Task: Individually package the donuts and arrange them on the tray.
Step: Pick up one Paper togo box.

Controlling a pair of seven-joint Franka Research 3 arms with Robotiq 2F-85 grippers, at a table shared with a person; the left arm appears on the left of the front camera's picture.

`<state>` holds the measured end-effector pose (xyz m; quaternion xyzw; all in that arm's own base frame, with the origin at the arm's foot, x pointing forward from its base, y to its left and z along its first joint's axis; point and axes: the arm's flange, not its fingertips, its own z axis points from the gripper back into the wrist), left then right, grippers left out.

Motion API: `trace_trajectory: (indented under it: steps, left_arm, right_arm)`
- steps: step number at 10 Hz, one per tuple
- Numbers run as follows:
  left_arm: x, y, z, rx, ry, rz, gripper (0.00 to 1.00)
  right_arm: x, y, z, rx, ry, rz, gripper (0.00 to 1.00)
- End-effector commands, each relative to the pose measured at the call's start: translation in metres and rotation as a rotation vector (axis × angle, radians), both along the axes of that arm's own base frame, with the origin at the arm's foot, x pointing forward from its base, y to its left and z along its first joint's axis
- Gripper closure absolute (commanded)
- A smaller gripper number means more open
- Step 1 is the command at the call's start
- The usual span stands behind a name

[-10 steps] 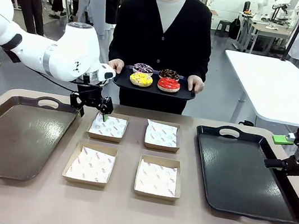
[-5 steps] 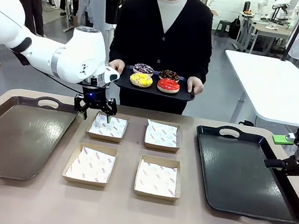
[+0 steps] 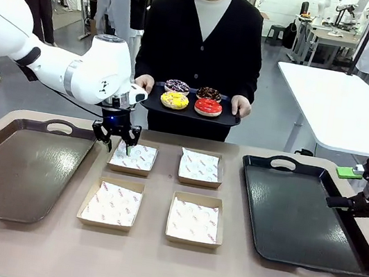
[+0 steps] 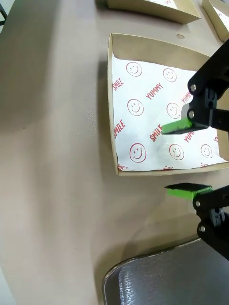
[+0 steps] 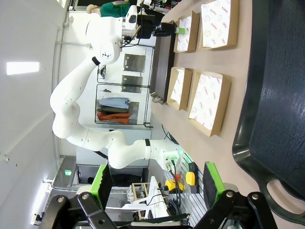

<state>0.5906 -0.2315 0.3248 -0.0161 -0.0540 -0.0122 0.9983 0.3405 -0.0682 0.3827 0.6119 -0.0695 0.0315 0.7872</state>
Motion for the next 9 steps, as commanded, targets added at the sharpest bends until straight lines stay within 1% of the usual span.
trace_trajectory:
  steps: [1,7,8,9]
  left_arm:
    - [0.005,-0.005,0.002,0.032,0.0,0.027,1.0]
    - [0.007,-0.004,0.001,0.049,0.012,0.026,1.0]
    - [0.005,-0.007,0.007,0.049,0.011,0.014,1.0]
    - [0.001,-0.014,0.019,0.063,0.025,0.007,1.0]
  right_arm:
    - [0.0,0.001,0.0,0.008,-0.003,-0.006,0.0]
    - [0.0,0.001,0.0,0.008,-0.003,-0.006,0.0]
    - [0.0,0.001,0.0,0.008,-0.003,-0.006,0.0]
    - [0.0,0.001,0.0,0.008,-0.003,-0.006,0.0]
